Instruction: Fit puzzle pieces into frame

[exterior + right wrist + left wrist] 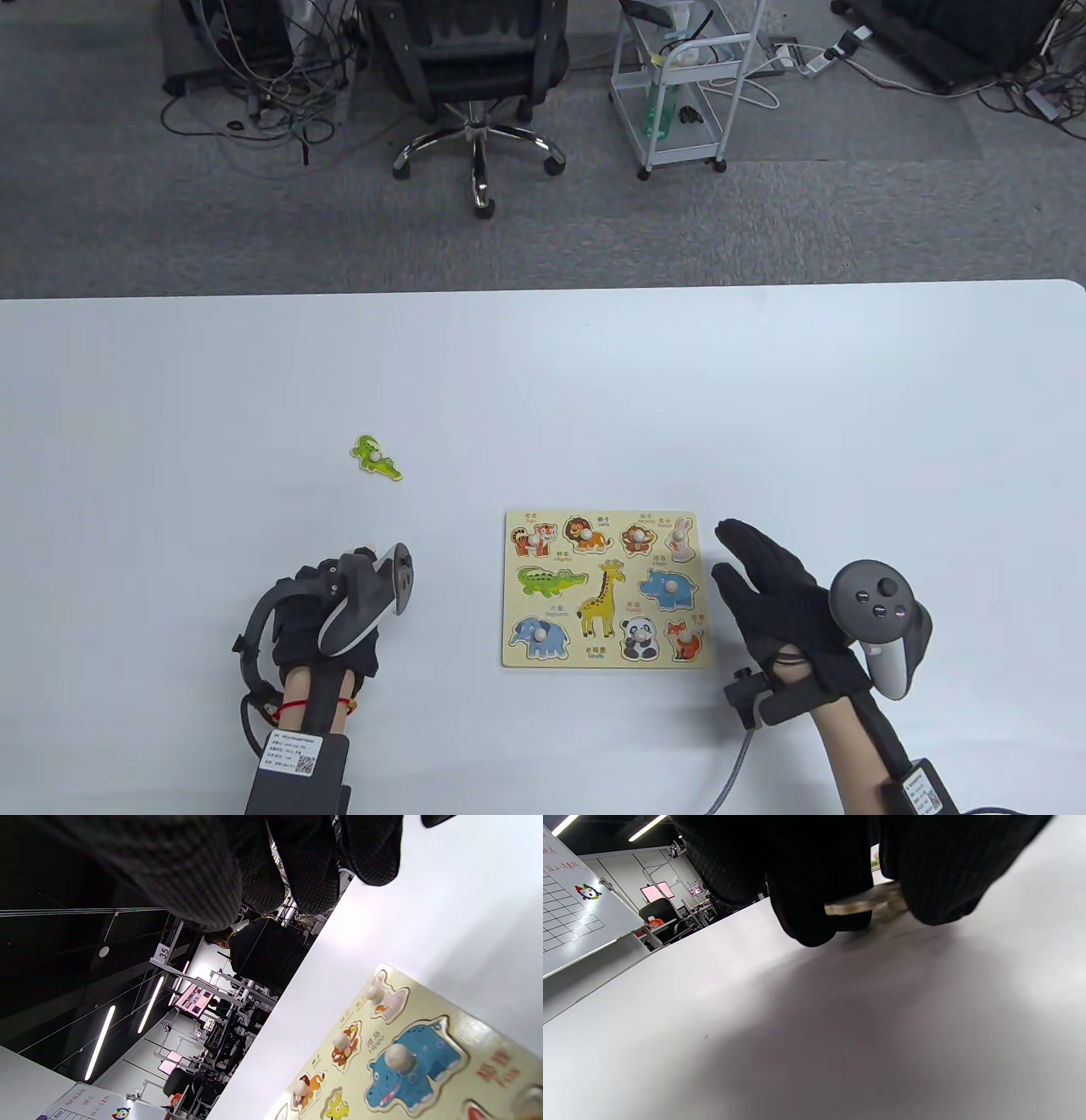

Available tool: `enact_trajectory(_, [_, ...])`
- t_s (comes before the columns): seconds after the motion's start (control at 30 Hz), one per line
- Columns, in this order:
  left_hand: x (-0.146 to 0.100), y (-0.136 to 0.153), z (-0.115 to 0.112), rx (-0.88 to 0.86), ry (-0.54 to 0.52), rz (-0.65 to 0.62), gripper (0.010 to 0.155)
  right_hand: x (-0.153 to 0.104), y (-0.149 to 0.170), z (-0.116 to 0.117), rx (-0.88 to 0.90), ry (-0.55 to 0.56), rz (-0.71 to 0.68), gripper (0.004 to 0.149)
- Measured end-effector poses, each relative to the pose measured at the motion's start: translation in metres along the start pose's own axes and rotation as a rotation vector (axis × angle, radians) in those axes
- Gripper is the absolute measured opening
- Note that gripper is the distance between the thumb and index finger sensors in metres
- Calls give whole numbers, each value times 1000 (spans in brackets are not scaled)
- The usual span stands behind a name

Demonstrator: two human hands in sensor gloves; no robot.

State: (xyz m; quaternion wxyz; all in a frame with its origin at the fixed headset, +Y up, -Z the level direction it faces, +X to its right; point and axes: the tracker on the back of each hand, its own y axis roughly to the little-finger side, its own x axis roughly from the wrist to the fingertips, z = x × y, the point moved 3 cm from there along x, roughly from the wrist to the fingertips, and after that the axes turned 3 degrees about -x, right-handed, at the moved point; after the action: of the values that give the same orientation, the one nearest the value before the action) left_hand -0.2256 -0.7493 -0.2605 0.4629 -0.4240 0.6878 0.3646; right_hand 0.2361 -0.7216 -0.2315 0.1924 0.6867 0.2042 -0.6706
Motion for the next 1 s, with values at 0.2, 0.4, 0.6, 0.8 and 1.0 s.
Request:
enact_trajectory(0.2, [1,7,2,-97,-23,-15,57,0,1,0,-2,-6,6,58])
enact_trajectory(0.4, [-14,10,32,-182,-216,-38,48,0,-1,1,-11,-10,-4,59])
enact_trajectory(0.6, [-52,-39,77,-240,-285,-275,46,-5,-14,5,-48,-29,-84,56])
enact_trajectory(0.8, [-97,-109,115,-251,-399,-472,44,-13,-42,14,-98,-149,-265,52])
enact_trajectory(1.0, [-129,-168,131,-303,-449,-651,44,-21,-52,41,-250,-309,-321,51])
